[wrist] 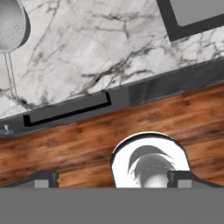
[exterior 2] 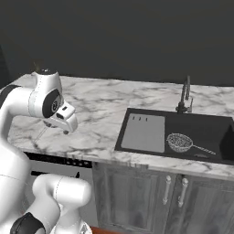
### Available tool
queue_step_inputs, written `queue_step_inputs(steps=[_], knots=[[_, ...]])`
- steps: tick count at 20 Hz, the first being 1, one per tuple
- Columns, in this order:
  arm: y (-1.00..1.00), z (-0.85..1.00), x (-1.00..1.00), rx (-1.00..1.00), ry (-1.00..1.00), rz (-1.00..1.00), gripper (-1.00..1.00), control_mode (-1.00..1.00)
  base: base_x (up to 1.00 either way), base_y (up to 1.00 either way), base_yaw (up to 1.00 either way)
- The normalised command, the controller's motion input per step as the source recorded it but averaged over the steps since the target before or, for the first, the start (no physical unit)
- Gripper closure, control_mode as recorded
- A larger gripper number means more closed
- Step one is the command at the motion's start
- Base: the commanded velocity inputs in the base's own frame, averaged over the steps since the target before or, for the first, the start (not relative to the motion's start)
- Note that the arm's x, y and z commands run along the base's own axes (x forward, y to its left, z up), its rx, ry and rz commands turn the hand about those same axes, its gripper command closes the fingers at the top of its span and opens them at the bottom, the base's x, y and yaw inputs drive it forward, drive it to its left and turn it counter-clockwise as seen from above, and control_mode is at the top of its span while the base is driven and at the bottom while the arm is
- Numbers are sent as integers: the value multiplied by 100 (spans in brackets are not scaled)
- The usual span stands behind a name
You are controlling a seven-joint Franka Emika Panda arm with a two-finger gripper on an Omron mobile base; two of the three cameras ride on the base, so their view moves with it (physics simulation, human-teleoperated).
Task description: Pick the strainer and strainer and place them in the sink. Then turn on the water.
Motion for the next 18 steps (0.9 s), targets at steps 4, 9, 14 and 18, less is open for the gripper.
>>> queue_step_inputs(steps=[4,9,14,18], knots=[[0,0,0,0,0,0,-100,100,0,92,0],[0,0,0,0,0,0,-100,100,11,75,0],[0,0,0,0,0,0,-100,100,27,22,0],[0,0,0,0,0,0,-100,100,34,0,0]])
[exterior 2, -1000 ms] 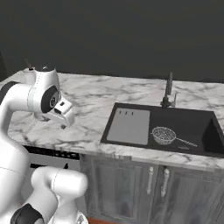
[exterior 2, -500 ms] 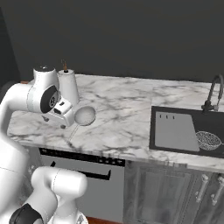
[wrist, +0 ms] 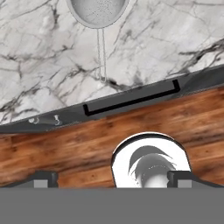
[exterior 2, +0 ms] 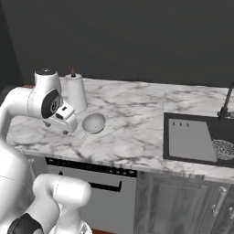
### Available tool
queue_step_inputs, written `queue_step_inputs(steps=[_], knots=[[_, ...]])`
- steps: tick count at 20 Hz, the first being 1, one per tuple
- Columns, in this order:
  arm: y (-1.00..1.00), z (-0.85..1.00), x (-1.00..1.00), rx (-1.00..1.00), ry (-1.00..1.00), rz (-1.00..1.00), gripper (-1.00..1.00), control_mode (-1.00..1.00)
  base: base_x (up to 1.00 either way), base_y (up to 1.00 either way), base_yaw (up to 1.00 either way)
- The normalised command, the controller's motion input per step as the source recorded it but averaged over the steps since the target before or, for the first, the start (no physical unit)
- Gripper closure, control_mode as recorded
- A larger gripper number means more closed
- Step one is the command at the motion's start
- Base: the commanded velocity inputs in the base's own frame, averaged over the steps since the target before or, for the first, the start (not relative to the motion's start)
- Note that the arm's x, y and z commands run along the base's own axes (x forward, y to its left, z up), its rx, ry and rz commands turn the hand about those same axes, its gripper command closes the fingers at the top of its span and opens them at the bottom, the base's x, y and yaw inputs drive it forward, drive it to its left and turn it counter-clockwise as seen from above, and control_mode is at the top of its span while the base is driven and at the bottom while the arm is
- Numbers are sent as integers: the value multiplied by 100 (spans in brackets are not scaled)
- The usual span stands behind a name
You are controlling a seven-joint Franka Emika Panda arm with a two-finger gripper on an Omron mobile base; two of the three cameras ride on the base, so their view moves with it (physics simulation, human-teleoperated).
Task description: Pick the strainer and strainer and place them in the sink. Then turn on the water.
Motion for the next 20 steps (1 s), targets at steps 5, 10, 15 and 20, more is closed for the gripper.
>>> queue_step_inputs(steps=[5,10,15,20], knots=[[0,0,0,0,0,0,-100,100,43,0,0],[0,0,0,0,0,0,-100,100,49,0,-2],[0,0,0,0,0,0,-100,100,62,0,-4],[0,0,0,0,0,0,-100,100,47,11,-6]])
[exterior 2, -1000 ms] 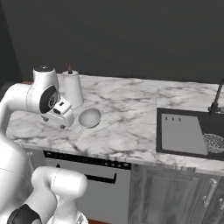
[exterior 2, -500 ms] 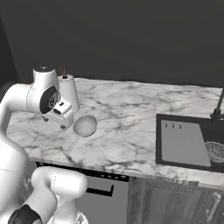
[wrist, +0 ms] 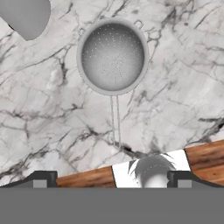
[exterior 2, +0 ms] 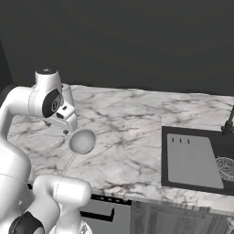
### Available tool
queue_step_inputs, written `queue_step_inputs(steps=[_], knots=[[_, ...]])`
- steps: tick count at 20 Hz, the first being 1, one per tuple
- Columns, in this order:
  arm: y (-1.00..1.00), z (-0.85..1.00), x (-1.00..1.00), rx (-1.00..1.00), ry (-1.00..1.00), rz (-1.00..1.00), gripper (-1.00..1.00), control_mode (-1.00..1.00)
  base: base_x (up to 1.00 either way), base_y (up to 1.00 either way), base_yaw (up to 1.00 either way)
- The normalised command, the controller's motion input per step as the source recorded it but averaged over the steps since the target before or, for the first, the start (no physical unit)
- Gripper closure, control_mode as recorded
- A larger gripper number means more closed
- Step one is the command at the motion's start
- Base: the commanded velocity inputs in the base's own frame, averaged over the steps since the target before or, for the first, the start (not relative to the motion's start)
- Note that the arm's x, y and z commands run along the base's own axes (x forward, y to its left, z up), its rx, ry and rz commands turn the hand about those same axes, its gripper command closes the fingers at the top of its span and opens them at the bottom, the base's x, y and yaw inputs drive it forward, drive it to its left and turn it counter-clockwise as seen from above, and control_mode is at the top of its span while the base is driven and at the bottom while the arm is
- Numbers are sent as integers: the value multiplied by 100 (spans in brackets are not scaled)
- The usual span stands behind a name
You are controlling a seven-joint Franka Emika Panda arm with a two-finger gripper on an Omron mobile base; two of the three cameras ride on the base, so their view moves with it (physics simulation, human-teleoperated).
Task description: Pick the strainer and strainer and place them in the sink. Then turn on the water.
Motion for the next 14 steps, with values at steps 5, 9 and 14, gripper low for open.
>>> queue_step_inputs(steps=[5,9,14], knots=[[0,0,0,0,0,0,-100,100,16,5,0],[0,0,0,0,0,0,-100,100,0,0,0],[0,-8,0,0,0,0,-100,-100,0,0,0]])
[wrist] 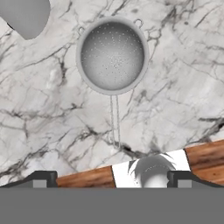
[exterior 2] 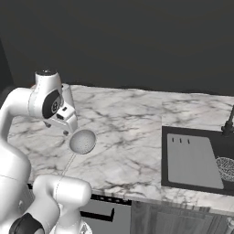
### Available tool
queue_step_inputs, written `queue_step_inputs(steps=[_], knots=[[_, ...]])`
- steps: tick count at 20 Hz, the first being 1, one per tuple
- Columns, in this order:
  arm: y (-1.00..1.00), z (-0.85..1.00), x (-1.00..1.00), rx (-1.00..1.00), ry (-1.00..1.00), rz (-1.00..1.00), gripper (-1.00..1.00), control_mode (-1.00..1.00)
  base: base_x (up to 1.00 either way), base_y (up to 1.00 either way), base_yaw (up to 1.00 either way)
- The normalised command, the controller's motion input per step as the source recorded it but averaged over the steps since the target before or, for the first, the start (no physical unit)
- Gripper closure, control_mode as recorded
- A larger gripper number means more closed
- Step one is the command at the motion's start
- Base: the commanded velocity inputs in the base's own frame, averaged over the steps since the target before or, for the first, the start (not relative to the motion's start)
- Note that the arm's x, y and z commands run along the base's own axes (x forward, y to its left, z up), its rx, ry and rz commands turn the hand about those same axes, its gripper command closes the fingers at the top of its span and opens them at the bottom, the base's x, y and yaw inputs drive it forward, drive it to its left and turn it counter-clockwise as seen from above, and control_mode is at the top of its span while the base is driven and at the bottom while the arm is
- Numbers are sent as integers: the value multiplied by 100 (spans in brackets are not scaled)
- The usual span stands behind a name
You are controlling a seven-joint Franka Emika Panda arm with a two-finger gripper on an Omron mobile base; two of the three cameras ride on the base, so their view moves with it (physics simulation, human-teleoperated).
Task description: Pick the strainer and strainer and place them in the sink. Then turn on the water.
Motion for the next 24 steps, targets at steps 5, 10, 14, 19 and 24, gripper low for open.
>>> queue_step_inputs(steps=[5,10,14,19,24], knots=[[0,-36,0,0,1,0,-100,-100,0,0,0],[1,-37,0,0,0,0,-100,-100,0,0,0],[5,-33,0,0,0,0,-100,-100,0,0,0],[-3,-32,-27,0,-10,0,-100,-100,0,0,0],[-6,-37,-38,0,-17,0,-100,-100,0,0,0]])
